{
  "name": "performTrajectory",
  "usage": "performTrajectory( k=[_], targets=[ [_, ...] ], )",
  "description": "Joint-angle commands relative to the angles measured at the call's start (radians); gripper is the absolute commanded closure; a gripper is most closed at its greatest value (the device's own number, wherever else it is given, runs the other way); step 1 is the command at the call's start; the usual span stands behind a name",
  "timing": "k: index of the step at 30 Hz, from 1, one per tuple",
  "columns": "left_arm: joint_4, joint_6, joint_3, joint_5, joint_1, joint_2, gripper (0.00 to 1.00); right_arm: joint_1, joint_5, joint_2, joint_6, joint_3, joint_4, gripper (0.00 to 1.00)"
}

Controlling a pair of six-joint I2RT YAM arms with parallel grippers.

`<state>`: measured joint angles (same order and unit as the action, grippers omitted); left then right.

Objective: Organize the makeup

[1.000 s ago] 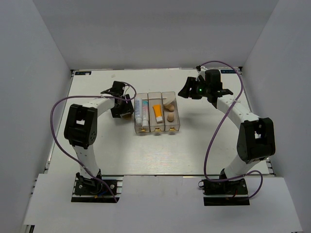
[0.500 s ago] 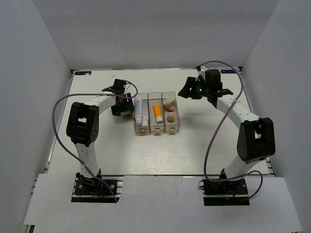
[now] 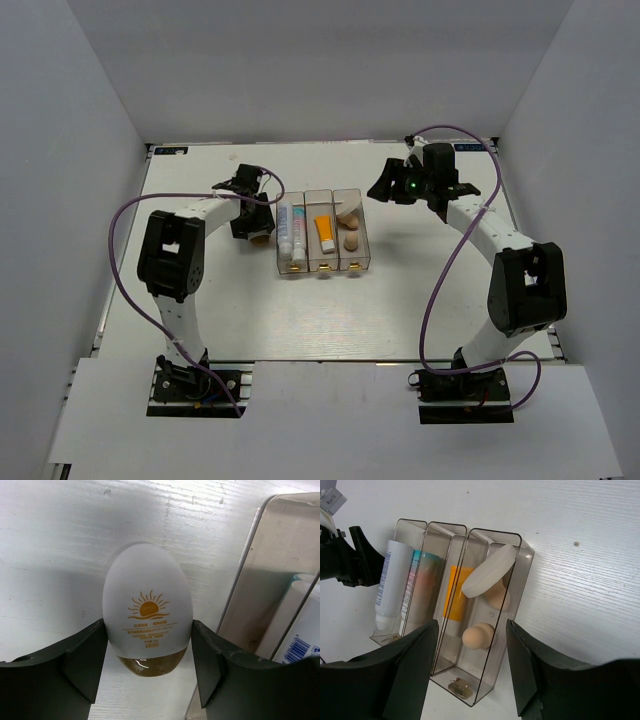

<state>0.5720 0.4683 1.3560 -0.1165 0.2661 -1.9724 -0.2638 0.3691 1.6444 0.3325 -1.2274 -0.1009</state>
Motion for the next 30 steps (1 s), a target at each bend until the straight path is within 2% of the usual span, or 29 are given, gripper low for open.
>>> performTrajectory(
  k=[1, 4, 7, 8, 14, 19, 20, 25, 30],
  targets=[
    [0.083, -0.008, -0.060, -0.064, -0.001, -0.026, 0.29, 0.005, 0.010, -0.021, -0.003, 0.006, 0.043, 0.38],
    [0.092, -0.020, -0.080, -0.097, -0.001, -0.022, 0.32, 0.005, 0.010, -0.024, -0.003, 0.008, 0.044, 0.37],
    [0.101, -0.026, -0.103, -0.115, -0.001, -0.013, 0.44, 0.008, 0.010, -0.026, 0.000, 0.011, 0.044, 0.38],
    [0.095, -0.026, -0.109, -0.114, -0.001, -0.002, 0.52, 0.008, 0.008, -0.026, 0.000, 0.011, 0.043, 0.37],
    [0.078, -0.013, -0.121, -0.055, -0.001, 0.170, 0.71, 0.009, 0.007, -0.032, 0.000, 0.012, 0.043, 0.37],
    [0.014, 0.001, -0.153, 0.092, 0.008, 0.340, 0.75, 0.011, 0.011, -0.029, 0.007, 0.017, 0.047, 0.38],
    [-0.007, 0.010, -0.165, 0.163, 0.009, 0.360, 0.75, 0.009, 0.011, -0.031, 0.007, 0.017, 0.047, 0.38],
    [-0.130, 0.046, -0.209, 0.349, 0.018, 0.480, 0.79, 0.009, 0.008, -0.032, 0.000, 0.017, 0.047, 0.38],
    [-0.190, 0.075, -0.112, 0.495, 0.056, 0.417, 0.80, 0.006, 0.010, -0.026, 0.002, 0.016, 0.050, 0.37]
  ],
)
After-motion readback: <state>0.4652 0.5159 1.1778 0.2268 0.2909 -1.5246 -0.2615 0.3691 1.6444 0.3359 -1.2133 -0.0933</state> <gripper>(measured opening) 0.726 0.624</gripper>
